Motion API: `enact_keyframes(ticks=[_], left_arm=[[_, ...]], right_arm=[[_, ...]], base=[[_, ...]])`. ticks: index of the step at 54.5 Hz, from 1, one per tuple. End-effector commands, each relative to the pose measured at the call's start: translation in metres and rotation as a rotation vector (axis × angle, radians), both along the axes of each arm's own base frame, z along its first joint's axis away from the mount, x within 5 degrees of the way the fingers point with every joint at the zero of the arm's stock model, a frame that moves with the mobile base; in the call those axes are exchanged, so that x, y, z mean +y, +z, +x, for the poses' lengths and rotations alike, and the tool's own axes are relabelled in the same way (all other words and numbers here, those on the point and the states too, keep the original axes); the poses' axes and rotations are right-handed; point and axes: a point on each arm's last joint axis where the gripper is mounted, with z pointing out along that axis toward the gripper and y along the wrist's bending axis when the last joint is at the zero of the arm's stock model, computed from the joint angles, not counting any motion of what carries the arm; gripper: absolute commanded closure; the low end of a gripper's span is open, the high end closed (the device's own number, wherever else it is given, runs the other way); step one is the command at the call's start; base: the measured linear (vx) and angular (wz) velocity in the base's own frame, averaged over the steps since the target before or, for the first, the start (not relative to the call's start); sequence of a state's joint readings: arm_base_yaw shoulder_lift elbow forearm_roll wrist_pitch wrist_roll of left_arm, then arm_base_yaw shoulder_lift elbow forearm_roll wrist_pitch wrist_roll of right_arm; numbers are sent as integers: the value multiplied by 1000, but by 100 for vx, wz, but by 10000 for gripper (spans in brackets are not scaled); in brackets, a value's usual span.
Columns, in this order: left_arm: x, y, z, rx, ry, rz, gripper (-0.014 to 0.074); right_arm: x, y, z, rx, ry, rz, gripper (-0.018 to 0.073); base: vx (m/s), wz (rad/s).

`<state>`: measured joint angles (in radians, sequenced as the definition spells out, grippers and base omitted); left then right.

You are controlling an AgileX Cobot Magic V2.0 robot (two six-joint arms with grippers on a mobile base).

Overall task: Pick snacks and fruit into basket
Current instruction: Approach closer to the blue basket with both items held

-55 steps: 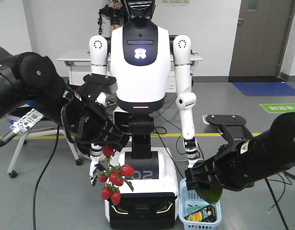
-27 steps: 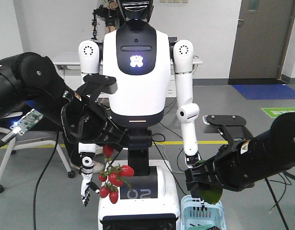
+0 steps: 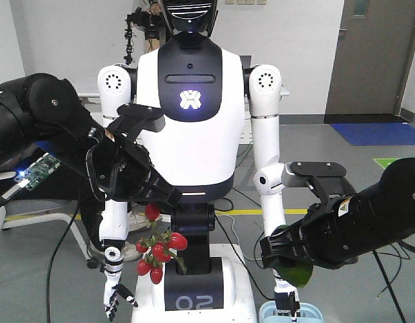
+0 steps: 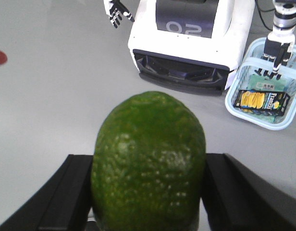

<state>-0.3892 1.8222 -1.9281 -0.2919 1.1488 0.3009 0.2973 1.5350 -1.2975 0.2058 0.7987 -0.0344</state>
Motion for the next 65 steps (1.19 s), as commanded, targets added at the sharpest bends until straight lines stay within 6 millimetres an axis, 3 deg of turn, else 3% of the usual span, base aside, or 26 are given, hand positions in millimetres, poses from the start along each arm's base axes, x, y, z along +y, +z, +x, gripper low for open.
enact_keyframes(ticks=[1,65], left_arm=[[3,34,-11,-114,15,-81,603],[3,34,-11,-114,15,-81,603]], right_arm=[[-1,27,-2,-119,-9,40,567],[-1,27,-2,-119,-9,41,567]], base=[[25,-1],[7,2]])
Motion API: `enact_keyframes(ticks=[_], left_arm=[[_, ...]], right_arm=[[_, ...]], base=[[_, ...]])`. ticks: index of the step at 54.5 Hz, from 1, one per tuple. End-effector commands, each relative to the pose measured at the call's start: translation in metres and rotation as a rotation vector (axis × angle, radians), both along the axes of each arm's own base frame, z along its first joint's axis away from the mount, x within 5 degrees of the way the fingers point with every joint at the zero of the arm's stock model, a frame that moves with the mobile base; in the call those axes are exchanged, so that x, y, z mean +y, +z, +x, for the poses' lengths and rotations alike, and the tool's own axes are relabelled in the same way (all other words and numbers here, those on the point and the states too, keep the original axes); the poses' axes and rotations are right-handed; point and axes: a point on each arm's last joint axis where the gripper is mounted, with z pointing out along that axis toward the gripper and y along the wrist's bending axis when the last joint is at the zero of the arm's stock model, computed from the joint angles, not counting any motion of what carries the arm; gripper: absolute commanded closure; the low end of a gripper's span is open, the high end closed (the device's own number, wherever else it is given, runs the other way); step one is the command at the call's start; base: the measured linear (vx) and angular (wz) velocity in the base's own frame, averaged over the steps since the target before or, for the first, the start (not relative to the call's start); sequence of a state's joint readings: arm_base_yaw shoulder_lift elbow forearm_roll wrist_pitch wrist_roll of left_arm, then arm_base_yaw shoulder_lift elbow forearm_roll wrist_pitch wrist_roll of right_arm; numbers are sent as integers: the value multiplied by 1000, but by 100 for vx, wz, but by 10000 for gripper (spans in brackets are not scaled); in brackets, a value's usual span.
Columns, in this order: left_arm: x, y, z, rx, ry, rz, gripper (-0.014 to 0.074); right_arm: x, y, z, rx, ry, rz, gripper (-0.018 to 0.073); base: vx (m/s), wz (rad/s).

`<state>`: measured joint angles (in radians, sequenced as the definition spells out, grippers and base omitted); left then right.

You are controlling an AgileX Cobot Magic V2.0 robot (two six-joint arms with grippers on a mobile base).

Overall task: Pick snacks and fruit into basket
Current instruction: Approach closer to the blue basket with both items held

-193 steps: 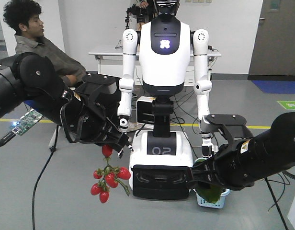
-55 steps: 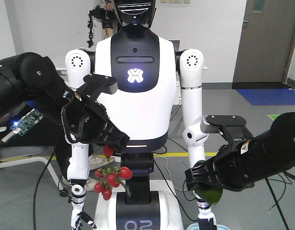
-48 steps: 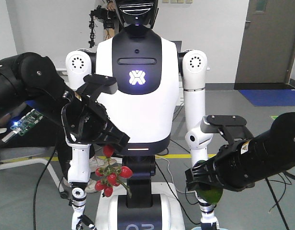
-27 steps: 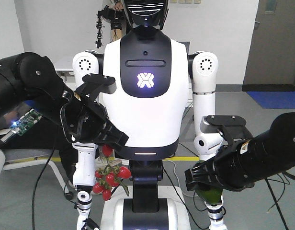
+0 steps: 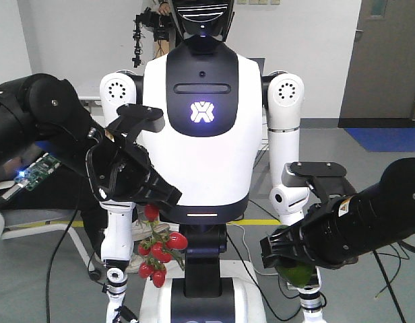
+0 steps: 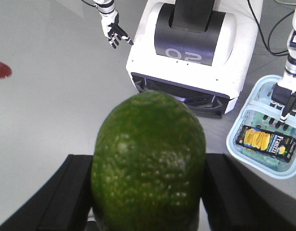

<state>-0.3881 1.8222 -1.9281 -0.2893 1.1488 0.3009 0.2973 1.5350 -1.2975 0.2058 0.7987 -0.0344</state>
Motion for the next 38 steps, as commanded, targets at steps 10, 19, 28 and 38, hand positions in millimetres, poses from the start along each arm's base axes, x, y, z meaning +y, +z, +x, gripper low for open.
enact_keyframes(ticks=[10,19,28,38], left_arm=[[3,34,-12,-113,13,-84,603],[3,34,-12,-113,13,-84,603],[3,34,-12,-113,13,-84,603],[3,34,-12,-113,13,-84,603]], right_arm=[[-1,27,-2,-119,-9,41,567],[-1,27,-2,-119,-9,41,567],[-1,27,-2,-119,-9,41,567],[-1,27,-2,-118,-9,41,567]], base=[[0,0],[0,0],[0,0],[0,0]])
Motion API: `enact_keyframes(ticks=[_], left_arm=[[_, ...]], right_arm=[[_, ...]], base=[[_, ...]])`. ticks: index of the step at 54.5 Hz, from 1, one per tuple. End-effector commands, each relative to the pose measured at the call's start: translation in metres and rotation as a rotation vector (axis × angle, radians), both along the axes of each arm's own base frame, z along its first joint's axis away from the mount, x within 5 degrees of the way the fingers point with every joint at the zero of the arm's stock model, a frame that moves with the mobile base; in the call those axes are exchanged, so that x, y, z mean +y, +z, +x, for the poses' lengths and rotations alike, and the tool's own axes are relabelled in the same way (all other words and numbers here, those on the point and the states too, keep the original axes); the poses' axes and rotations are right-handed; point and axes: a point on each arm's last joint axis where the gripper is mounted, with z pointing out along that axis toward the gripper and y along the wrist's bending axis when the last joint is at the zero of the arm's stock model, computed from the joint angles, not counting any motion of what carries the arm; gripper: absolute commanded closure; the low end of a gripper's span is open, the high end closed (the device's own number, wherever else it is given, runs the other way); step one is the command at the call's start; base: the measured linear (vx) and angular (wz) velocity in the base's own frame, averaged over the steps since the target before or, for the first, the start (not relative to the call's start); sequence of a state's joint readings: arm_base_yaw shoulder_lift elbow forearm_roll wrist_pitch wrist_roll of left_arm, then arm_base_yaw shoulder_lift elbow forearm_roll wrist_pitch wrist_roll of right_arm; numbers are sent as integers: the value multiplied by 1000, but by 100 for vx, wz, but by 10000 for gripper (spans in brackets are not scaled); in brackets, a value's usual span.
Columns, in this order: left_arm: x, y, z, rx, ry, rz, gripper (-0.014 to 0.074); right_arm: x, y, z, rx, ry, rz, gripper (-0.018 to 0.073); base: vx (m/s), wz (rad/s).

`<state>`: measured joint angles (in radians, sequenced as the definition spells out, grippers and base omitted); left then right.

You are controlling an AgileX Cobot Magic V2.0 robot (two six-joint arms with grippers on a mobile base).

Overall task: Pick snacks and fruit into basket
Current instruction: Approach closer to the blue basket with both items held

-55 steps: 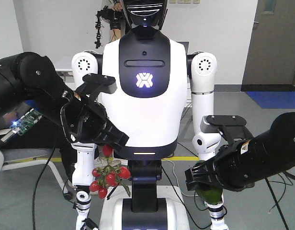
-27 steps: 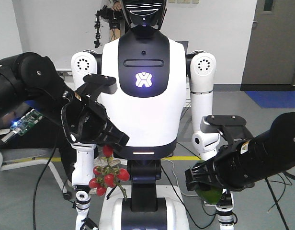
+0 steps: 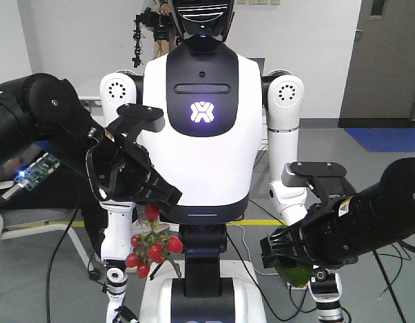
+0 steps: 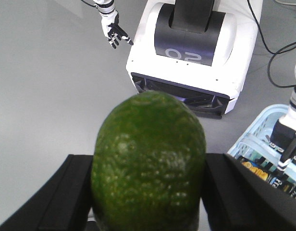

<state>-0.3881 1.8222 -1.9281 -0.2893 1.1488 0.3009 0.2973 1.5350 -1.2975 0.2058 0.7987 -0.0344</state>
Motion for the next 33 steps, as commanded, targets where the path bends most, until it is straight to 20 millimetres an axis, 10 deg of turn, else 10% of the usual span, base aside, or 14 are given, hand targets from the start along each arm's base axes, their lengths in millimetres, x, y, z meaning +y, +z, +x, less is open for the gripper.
enact_keyframes(ticks=[1,33], left_arm=[[3,34,-12,-113,13,-84,603],[3,33,-14,-88,5,-78,603]], right_arm=[[-1,27,-2,-118,-9,41,567],[1,27,-3,-116,-1,64,567]], base=[[0,0],[0,0]])
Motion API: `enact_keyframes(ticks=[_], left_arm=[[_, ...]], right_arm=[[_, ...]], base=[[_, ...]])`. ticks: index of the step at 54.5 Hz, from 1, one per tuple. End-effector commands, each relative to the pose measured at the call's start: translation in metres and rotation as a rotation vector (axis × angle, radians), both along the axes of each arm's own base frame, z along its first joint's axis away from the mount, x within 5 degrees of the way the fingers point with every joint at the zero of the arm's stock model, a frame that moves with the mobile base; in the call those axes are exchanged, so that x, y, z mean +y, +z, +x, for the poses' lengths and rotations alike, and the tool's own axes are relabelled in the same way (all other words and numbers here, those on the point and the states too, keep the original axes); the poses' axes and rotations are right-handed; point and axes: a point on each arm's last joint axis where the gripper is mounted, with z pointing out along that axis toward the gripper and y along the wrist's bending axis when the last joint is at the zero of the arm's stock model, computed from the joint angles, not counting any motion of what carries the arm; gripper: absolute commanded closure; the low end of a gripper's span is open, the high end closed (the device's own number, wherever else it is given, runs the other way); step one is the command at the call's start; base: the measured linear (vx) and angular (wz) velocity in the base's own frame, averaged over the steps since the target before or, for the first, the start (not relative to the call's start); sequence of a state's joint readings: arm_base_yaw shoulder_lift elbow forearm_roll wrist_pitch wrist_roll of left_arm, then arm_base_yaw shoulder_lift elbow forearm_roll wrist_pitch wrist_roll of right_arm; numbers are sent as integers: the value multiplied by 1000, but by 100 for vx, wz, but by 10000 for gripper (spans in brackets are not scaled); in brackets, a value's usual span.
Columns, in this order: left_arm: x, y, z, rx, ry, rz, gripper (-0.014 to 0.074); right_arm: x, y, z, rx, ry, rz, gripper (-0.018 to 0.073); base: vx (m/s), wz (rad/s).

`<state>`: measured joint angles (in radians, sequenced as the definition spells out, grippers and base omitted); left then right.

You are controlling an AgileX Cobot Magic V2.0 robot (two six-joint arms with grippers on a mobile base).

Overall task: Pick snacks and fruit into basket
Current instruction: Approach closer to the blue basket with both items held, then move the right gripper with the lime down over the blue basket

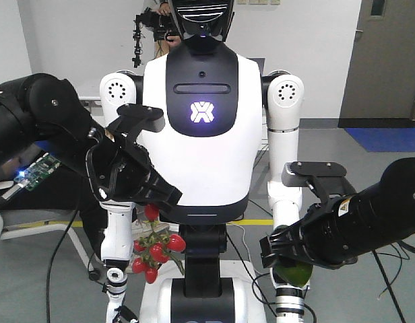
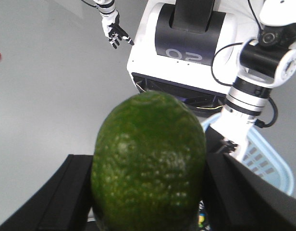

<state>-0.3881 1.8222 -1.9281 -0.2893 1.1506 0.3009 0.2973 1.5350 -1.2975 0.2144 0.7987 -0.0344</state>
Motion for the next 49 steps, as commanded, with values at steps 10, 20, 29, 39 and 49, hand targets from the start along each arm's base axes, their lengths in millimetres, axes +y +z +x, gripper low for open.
enact_keyframes(ticks=[10,20,29,39,49], left_arm=[[2,30,-18,-15,13,-91,603],[3,29,-20,15,25,-91,603],[3,29,-20,12,25,-92,603],[3,29,-20,15,24,-90,603],[3,29,-20,41,52,-103,603]], right_arm=[[9,30,-6,-128,101,117,567],[23,36,-11,-125,199,259,567],[35,38,-17,-124,267,291,567],[60,38,-31,-123,359,274,567],[79,35,-42,-137,404,205,567]], base=[[0,0],[0,0],[0,0],[0,0],[0,0]])
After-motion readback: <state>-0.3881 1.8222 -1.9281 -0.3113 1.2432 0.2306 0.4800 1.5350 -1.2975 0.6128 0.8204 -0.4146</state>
